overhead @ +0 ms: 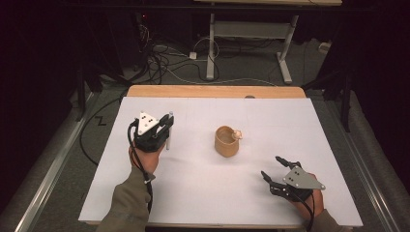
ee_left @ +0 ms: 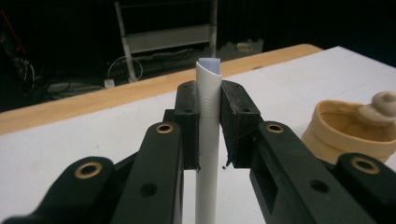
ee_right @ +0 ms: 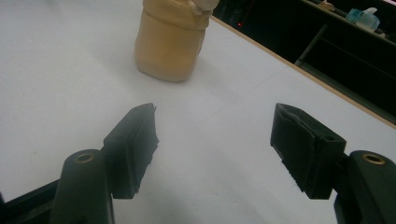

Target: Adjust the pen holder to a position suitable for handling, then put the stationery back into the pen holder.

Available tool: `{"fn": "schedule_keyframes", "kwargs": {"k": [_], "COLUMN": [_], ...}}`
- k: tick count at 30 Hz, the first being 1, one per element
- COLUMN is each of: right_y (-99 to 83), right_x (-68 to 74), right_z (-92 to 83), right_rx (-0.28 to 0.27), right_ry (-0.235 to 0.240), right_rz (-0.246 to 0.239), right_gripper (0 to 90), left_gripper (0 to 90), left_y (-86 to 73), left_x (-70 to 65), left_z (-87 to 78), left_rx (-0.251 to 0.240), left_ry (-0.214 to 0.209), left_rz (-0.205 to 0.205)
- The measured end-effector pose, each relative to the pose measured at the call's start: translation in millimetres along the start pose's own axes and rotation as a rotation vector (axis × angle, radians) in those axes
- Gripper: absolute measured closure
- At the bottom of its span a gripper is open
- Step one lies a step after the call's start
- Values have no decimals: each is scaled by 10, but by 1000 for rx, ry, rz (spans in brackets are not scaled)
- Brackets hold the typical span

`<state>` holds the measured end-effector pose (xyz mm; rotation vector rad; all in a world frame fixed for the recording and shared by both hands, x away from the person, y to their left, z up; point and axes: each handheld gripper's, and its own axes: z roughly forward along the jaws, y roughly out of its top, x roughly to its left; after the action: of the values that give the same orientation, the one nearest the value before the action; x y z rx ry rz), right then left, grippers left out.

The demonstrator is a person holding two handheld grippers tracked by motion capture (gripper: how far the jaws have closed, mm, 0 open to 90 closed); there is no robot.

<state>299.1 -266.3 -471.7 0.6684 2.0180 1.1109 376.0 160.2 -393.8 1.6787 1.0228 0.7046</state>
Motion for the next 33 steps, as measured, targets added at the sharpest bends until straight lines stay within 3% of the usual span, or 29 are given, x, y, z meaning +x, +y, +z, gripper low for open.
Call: {"fn": "schedule_keyframes", "kwargs": {"k": [7,8,11,20,22,33], "right_y": [5,7,8,-21,-19,-17], "right_x": [-21,-25,-35,-35,-31,-31], "right_z": [-17,-17,-15,-54,-69,-76], "right_rx": [-15,-16,-22,-18,-22,-25], "right_ry": [-5,-7,-10,-14,-18,-16], "right_rz": [5,5,11,19,21,19], "right_gripper": [321,321,321,321,321,321], "left_gripper": [760,760,760,760,760,760], "left_y": [66,87,114,299,372,560], "left_x": [-125,-160,-206,-431,-530,-782], "left_z": [23,53,74,188,231,370], "left_rx": [-58,-68,-80,-139,-157,-190], "left_ry": [-60,-86,-97,-188,-211,-300], "left_rz": [22,16,27,59,76,101]}}
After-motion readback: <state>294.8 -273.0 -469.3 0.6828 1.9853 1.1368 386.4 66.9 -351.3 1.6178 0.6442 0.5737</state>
